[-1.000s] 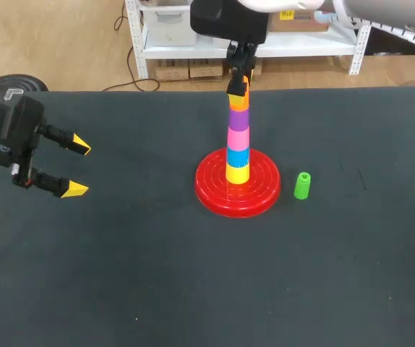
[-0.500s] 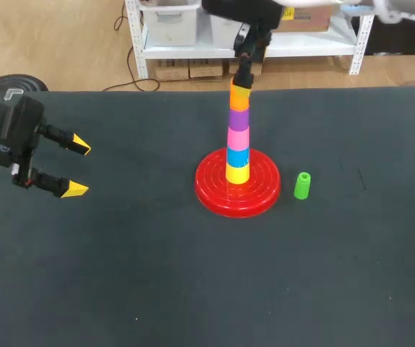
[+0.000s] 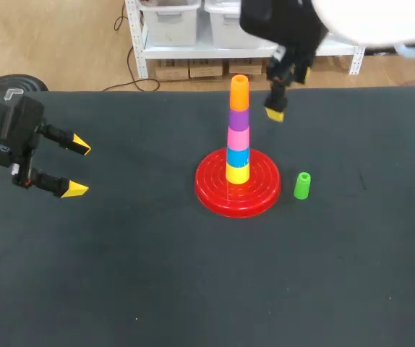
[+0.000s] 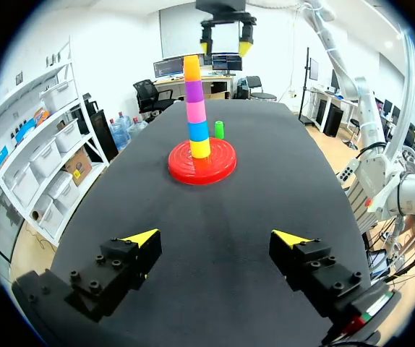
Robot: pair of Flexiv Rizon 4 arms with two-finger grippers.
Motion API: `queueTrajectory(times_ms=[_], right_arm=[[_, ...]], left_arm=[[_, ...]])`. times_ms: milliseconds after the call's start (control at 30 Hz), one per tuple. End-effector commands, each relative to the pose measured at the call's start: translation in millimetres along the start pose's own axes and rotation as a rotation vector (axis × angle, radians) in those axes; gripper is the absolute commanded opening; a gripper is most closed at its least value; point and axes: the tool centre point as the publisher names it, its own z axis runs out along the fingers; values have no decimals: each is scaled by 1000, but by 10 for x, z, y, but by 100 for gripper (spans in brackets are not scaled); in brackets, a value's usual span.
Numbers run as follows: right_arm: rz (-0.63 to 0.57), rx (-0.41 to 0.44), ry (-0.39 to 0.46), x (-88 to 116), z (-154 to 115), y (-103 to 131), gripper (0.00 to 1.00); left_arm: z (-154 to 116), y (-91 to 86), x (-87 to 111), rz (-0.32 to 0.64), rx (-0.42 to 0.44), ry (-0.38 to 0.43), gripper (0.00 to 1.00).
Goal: Pick up and stack the cylinders on the red base in this order: pink,purple,orange,green
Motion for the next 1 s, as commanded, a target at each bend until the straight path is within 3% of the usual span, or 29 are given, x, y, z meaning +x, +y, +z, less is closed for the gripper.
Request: queueTrajectory(times_ms=[33, 500, 1000], right_arm=[[6, 43, -129, 202, 211, 69, 100], [3, -23, -93, 443, 856, 5, 100], [-72, -62, -1, 480, 1250, -43, 100]], left_arm=[[5, -2, 14, 3, -2, -4, 100], [5, -2, 14, 3, -2, -4, 100], [5, -2, 14, 3, -2, -4, 100]])
